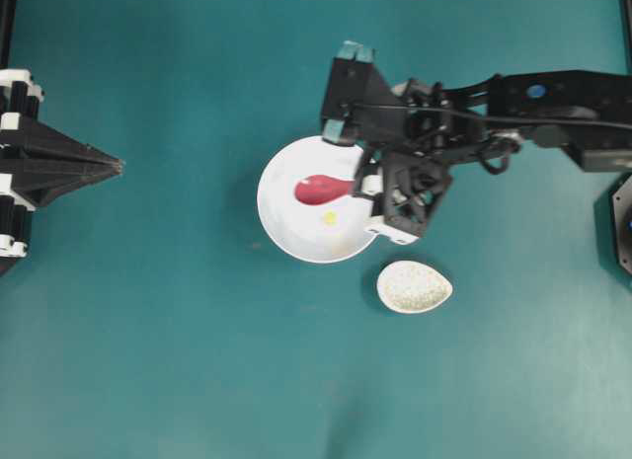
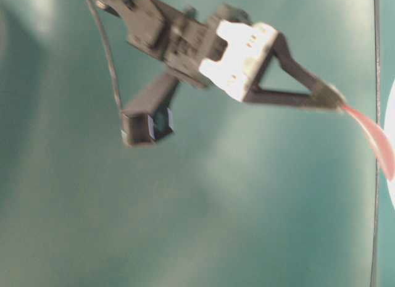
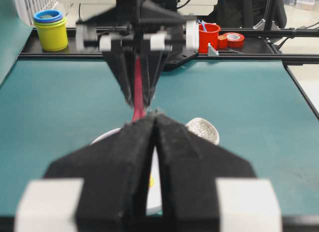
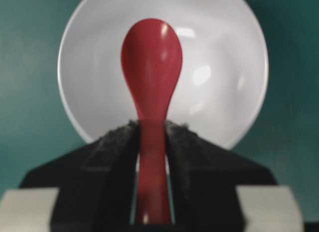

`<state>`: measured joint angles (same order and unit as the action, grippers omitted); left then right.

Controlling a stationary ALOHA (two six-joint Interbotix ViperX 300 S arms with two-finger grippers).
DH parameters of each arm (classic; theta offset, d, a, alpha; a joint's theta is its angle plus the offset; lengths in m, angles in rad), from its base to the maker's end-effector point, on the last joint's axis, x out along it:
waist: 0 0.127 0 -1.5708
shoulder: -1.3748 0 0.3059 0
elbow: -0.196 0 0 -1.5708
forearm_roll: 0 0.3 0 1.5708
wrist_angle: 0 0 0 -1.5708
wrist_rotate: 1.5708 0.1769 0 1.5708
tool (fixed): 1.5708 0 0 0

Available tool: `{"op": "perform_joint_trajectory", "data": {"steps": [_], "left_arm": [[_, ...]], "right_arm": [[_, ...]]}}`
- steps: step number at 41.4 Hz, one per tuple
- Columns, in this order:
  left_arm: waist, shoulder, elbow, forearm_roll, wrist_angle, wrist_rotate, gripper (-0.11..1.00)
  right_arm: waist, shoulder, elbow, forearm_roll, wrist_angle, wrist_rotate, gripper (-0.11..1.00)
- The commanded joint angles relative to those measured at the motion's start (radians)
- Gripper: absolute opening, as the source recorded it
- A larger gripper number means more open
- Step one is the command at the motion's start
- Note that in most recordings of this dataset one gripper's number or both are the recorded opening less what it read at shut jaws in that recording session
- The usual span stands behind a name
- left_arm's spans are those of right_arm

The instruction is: Scoop the yellow hexagonal prism block from the bowl with a spoon using the right arm.

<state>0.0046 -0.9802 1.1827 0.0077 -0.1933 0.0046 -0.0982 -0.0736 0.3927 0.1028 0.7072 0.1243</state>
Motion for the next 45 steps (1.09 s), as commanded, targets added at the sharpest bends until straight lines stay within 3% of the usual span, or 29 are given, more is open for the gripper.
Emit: {"op": "perform_joint_trajectory", "data": {"steps": [1, 11, 45], "left_arm": [[0.002, 0.005, -0.025, 0.002, -0.005, 0.002, -0.01], [0.002, 0.005, -0.025, 0.003, -0.005, 0.002, -0.01], [0.002, 0.005, -0.025, 0.003, -0.005, 0.002, 0.00]], "right_arm": [[0.003, -0.058, 0.000, -0.002, 0.071, 0.021, 0.24], [0.003, -0.075, 0.026, -0.003, 0.195, 0.054, 0.24], [0.003, 0.106, -0.011, -0.063, 0.034, 0.035, 0.24]]}}
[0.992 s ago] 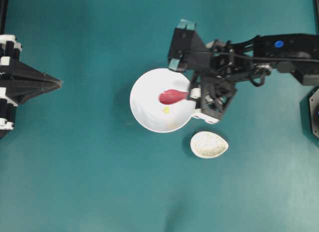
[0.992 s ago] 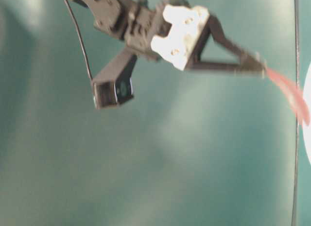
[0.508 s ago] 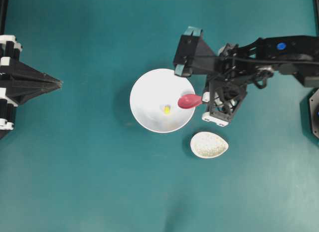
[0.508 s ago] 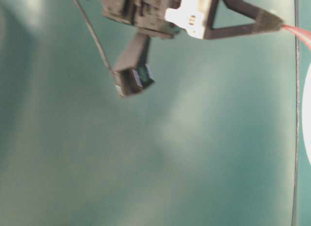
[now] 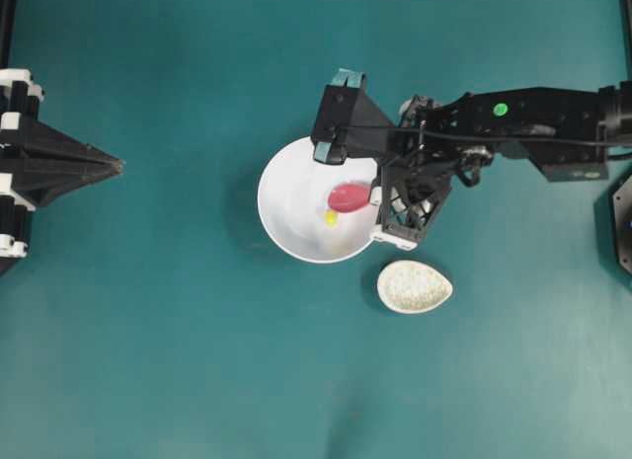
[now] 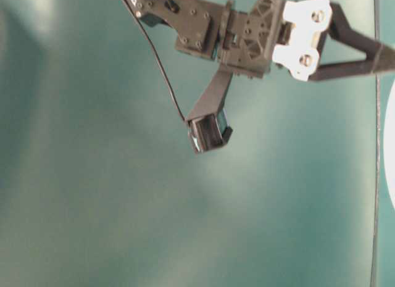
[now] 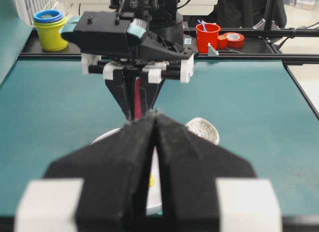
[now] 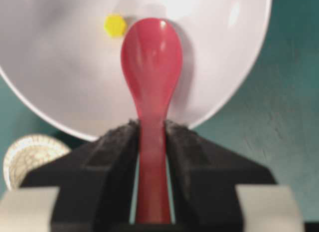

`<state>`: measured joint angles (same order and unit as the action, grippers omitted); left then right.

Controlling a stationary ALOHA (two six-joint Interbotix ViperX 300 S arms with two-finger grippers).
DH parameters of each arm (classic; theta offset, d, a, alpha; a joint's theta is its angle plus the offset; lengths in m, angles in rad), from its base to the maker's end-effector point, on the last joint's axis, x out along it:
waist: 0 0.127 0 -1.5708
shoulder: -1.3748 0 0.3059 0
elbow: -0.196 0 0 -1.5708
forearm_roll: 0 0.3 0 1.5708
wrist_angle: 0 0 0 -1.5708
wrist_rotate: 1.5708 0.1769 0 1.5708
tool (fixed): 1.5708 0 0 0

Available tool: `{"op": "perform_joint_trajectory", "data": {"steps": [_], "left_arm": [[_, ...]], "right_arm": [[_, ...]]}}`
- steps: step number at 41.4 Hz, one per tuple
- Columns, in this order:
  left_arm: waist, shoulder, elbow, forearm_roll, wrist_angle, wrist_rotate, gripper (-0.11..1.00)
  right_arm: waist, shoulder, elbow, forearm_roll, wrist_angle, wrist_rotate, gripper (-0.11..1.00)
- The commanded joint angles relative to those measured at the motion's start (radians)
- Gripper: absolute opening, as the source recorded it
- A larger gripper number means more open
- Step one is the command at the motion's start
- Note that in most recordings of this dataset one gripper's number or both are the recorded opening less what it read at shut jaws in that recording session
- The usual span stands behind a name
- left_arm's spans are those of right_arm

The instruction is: Scoop the yellow hexagonal prism block from the bowl with a spoon using the right arm.

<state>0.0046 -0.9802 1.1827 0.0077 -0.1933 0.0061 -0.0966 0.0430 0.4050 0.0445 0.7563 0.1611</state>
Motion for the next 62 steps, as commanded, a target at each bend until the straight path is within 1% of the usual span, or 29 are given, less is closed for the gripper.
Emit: {"op": "perform_joint_trajectory", "data": {"steps": [1, 16, 28, 33, 39, 46, 53, 58, 62], "left_arm": [[0.002, 0.005, -0.025, 0.003, -0.005, 0.000, -0.01], [0.002, 0.005, -0.025, 0.002, -0.005, 0.003, 0.00], [0.002, 0.005, -0.025, 0.002, -0.005, 0.003, -0.01], [0.002, 0.005, -0.025, 0.003, -0.005, 0.003, 0.00], [0.002, 0.005, -0.025, 0.003, -0.005, 0.003, -0.01], [0.000, 0.005, -0.023, 0.002, -0.005, 0.003, -0.01], [0.002, 0.005, -0.025, 0.002, -0.005, 0.003, -0.01], [0.002, 0.006, -0.025, 0.003, -0.005, 0.003, -0.01], [0.002, 0.005, -0.025, 0.002, -0.005, 0.003, -0.01]], "right_arm": [[0.002, -0.008, -0.023, -0.005, -0.017, -0.002, 0.24], [0.002, 0.035, -0.031, -0.009, -0.097, -0.003, 0.24], [0.002, 0.040, -0.040, -0.060, -0.218, -0.002, 0.24], [0.002, 0.035, -0.043, -0.072, -0.229, 0.000, 0.24], [0.002, 0.012, -0.043, -0.074, -0.224, 0.003, 0.24], [0.002, -0.054, -0.043, -0.074, -0.172, 0.011, 0.24], [0.002, -0.137, -0.043, -0.066, -0.067, 0.029, 0.24], [0.002, -0.167, -0.046, -0.057, 0.041, 0.078, 0.24], [0.002, -0.163, -0.061, -0.054, 0.140, 0.123, 0.24]]}}
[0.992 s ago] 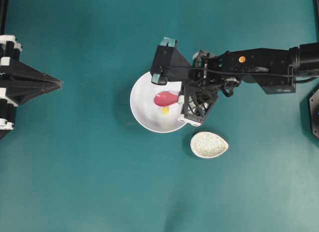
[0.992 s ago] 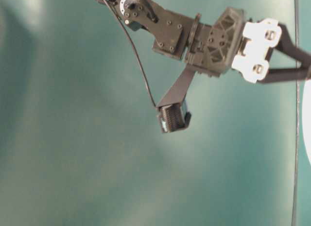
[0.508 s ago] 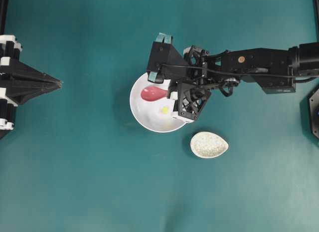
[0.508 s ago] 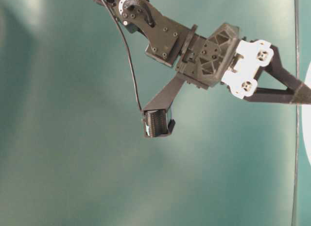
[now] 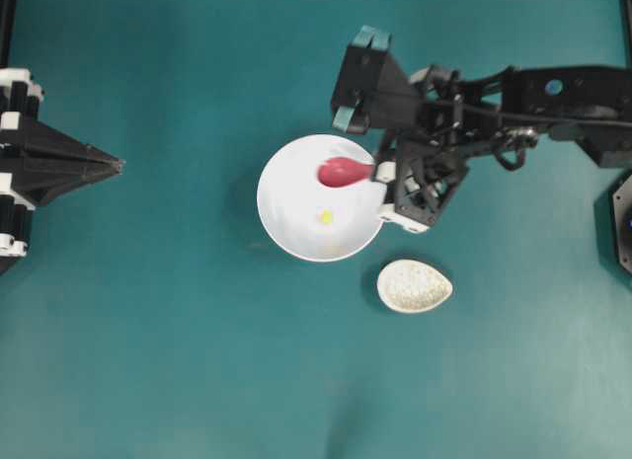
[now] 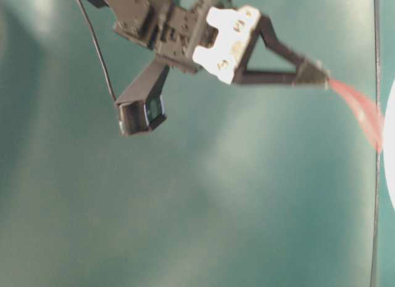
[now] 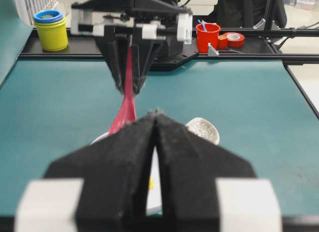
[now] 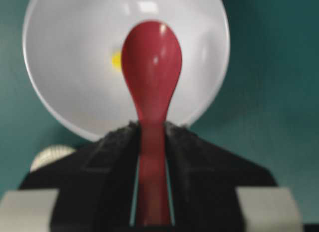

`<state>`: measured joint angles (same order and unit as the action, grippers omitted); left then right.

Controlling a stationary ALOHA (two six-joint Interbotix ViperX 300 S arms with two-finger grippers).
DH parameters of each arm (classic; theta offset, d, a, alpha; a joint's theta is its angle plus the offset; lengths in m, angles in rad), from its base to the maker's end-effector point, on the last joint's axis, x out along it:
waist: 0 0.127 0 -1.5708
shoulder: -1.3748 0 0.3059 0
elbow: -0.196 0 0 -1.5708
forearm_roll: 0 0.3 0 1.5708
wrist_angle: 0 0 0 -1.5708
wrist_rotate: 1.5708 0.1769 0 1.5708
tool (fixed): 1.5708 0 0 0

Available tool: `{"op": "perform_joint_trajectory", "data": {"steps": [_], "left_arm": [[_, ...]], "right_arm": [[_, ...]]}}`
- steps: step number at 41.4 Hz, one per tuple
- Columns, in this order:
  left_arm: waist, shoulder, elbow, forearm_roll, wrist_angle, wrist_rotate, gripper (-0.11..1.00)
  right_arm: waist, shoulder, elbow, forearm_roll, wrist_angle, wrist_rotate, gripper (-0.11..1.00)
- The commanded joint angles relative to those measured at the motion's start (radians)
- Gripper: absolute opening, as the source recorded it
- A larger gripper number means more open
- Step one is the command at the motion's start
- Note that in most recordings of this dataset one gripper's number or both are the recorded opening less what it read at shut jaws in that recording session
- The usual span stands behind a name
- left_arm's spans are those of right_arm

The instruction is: Scoop the yellow hexagonal prism block from the bowl with a spoon using the right arm.

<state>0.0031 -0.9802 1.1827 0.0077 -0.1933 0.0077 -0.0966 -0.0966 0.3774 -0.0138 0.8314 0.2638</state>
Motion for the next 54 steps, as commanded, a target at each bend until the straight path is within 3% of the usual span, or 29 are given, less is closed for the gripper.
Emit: {"op": "perform_joint_trajectory", "data": {"steps": [1, 7, 14, 22, 54], "left_arm": [[0.003, 0.005, -0.025, 0.002, -0.005, 0.002, -0.01], [0.003, 0.005, -0.025, 0.003, -0.005, 0.002, -0.01], [0.003, 0.005, -0.025, 0.002, -0.005, 0.002, -0.01], [0.003, 0.005, -0.025, 0.002, -0.005, 0.002, -0.01], [0.002, 0.005, -0.025, 0.003, -0.005, 0.002, 0.00]], "right_arm": [[0.002, -0.018, -0.041, 0.005, 0.097, 0.032, 0.24], [0.003, 0.021, -0.092, 0.005, 0.232, 0.066, 0.24], [0.002, 0.078, -0.172, 0.028, 0.276, 0.061, 0.24], [0.008, 0.138, -0.213, 0.035, 0.281, 0.058, 0.24], [0.026, 0.267, -0.209, 0.037, 0.204, 0.054, 0.24]]}}
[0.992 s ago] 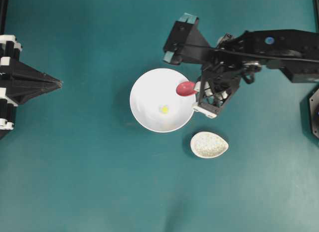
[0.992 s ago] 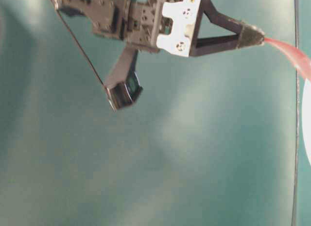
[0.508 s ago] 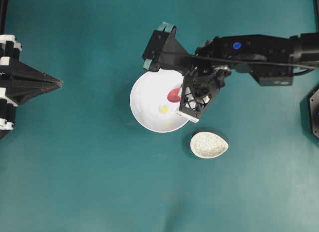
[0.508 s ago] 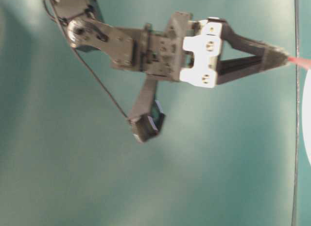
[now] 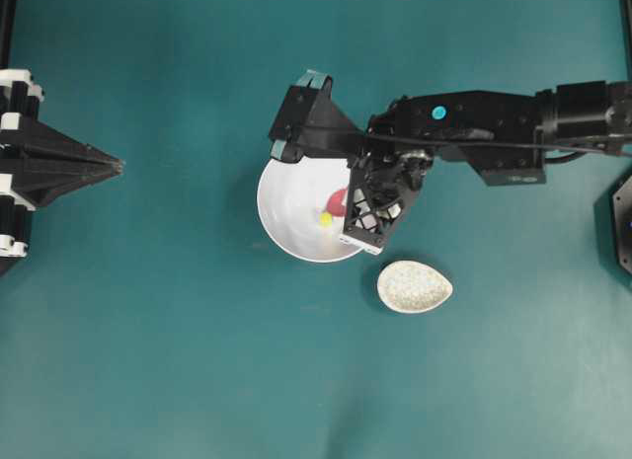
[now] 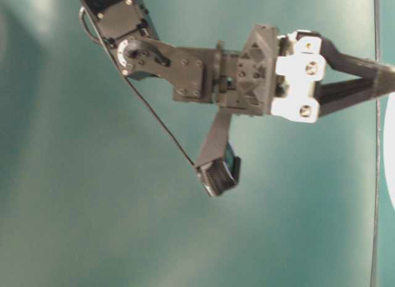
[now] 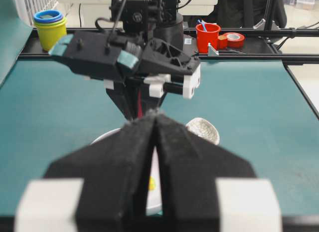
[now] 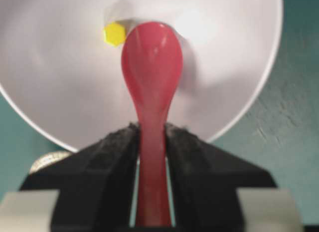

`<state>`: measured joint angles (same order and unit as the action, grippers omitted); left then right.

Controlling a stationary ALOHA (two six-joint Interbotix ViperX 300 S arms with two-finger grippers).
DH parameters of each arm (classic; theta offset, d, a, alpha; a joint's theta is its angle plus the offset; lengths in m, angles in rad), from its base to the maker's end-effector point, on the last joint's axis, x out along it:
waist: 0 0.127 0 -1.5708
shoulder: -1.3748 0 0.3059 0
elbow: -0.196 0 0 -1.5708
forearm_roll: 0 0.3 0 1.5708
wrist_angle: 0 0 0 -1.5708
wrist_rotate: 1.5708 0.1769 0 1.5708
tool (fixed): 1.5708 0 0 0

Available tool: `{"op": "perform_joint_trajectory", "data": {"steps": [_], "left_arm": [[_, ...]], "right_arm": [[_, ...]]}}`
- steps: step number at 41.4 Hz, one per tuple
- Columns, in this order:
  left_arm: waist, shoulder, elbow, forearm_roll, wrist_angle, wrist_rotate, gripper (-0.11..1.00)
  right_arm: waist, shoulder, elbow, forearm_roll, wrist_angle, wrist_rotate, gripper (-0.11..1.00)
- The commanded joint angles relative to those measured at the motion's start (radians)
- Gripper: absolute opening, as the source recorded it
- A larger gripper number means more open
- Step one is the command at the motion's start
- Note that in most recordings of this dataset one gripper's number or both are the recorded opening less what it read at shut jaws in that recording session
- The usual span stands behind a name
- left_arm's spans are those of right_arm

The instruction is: Scoop the yellow hexagonal prism block from the bowl with a spoon using the right arm.

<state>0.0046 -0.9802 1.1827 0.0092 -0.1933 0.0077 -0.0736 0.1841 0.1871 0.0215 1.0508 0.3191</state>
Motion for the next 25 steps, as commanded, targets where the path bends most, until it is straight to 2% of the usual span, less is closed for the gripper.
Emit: {"op": "perform_joint_trajectory", "data": {"steps": [1, 16, 25], "left_arm": [[0.002, 0.005, -0.025, 0.000, -0.005, 0.002, -0.01], [0.002, 0.005, -0.025, 0.002, -0.005, 0.002, -0.01], [0.002, 0.005, -0.025, 0.000, -0.005, 0.002, 0.00]], "right_arm": [[0.002, -0.012, -0.018, 0.002, -0.020, -0.002, 0.24], [0.003, 0.003, -0.020, -0.003, -0.187, -0.052, 0.24], [0.002, 0.003, -0.020, -0.038, -0.232, -0.055, 0.24]]}}
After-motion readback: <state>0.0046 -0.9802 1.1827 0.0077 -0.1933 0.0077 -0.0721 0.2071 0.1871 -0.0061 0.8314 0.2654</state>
